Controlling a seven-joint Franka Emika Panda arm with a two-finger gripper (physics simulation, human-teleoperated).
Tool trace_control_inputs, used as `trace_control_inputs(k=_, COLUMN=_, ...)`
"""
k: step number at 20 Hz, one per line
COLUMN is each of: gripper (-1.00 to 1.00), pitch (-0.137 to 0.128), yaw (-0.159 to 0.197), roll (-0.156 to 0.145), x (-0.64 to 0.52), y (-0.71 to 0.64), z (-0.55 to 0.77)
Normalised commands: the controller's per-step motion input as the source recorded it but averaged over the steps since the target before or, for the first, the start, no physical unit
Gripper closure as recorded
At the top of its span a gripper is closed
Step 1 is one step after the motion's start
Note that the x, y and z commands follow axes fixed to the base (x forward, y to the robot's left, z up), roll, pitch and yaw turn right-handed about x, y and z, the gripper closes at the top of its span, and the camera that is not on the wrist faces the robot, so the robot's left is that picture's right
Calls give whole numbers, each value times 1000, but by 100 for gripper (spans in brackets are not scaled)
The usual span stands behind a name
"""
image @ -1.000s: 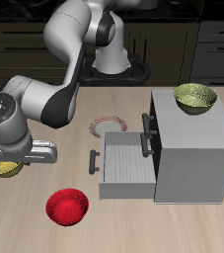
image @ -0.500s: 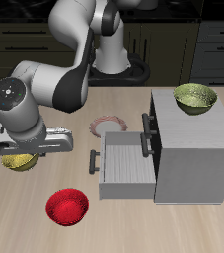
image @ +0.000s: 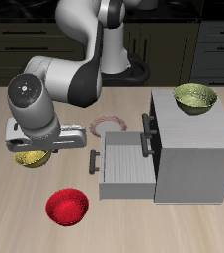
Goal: Place the yellow bowl in the bottom drawer of the white cabinet and close the drawer
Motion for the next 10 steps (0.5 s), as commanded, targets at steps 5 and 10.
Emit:
trace_control_inputs(k=5, gripper=100, pitch=20, yaw=-4, roll=-39, x=-53, y=191, z=15)
trace_control_inputs(k=10, gripper=100, pitch=-4, yaw=-1, roll=-32, x=-104, y=229, z=113)
